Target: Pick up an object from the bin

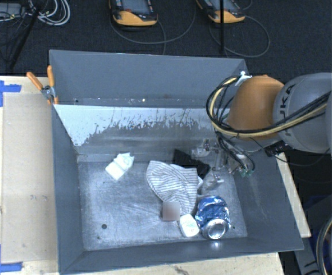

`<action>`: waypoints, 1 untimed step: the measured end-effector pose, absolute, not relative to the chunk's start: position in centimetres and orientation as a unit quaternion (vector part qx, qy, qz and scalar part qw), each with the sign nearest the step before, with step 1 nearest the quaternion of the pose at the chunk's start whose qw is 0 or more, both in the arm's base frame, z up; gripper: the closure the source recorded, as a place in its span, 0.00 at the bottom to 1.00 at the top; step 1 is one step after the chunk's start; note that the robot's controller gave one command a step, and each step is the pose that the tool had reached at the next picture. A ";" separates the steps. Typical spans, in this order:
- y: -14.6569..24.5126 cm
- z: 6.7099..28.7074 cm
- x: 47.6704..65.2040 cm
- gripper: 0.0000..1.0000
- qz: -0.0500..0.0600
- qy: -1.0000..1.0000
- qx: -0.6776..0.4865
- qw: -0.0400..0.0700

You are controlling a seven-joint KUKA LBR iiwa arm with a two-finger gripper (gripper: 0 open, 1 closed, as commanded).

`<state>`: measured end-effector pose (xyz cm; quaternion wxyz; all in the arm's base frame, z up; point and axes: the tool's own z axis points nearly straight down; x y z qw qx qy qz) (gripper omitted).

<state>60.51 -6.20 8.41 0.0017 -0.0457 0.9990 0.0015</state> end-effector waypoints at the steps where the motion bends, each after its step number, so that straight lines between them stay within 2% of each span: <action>1: -6.3 8.0 61.9 1.00 0.000 0.996 -0.091 -0.004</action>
Offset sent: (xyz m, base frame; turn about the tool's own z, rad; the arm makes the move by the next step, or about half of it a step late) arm 0.0000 0.0000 0.0000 0.0000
